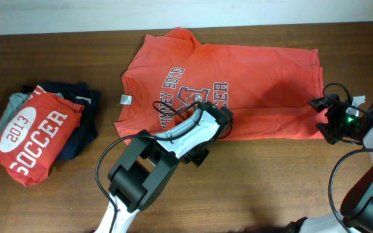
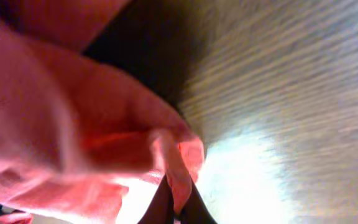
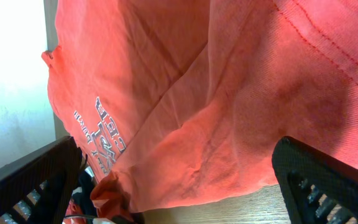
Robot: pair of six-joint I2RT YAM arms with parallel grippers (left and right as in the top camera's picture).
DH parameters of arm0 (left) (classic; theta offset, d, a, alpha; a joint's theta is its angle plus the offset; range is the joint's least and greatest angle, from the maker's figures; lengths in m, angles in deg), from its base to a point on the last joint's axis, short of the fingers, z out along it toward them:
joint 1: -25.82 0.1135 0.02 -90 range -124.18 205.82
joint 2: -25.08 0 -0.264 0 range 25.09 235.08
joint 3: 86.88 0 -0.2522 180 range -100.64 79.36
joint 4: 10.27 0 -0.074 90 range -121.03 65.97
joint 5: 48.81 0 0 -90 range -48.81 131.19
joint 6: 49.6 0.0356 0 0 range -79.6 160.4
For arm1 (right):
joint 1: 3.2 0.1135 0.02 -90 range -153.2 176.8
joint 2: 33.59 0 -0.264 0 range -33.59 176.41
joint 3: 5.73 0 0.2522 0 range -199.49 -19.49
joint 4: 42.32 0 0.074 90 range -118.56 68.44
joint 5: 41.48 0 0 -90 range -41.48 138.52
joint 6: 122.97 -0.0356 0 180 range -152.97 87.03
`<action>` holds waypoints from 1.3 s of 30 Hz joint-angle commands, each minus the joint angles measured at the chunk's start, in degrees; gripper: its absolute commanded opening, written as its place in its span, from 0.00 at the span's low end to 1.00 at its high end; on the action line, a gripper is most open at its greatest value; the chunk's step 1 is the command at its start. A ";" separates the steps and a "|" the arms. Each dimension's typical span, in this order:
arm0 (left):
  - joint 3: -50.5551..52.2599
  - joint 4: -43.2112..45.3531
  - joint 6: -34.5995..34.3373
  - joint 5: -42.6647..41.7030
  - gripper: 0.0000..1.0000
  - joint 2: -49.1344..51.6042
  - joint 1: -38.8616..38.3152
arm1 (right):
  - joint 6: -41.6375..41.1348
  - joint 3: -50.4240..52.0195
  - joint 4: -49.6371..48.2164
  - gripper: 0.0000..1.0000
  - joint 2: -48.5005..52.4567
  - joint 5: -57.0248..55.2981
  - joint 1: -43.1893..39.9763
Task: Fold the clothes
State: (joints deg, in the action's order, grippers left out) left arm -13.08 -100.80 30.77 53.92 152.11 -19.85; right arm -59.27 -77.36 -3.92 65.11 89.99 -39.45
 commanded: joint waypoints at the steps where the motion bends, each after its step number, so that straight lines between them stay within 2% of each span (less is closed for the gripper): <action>1: 0.24 -1.31 0.28 0.66 0.00 -2.25 0.55 | 1.05 -0.66 -0.02 0.99 0.13 0.04 -0.20; 8: -0.79 -9.11 0.28 8.41 0.00 -8.74 2.19 | 1.05 -0.66 -0.04 0.99 0.13 -0.04 -0.20; 13: -1.70 -8.85 0.28 13.49 0.00 -13.44 5.79 | 1.05 -0.66 -0.07 0.99 0.13 -0.13 -0.20; 17: -1.75 -4.33 0.59 17.84 0.01 -15.08 9.62 | 1.05 -0.66 -0.28 0.99 0.13 -0.13 -0.20; 29: -1.73 14.25 18.56 18.18 0.01 -15.02 18.34 | 1.05 -0.66 -0.90 0.99 0.13 -0.13 -0.20; 39: -1.73 26.99 28.30 18.18 0.01 -14.97 21.92 | 1.05 -0.66 -1.09 0.99 0.13 -0.13 -0.20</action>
State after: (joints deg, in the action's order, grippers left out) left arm -14.09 -75.45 54.11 71.47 138.01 0.76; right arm -59.25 -77.38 -4.81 65.11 89.99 -39.45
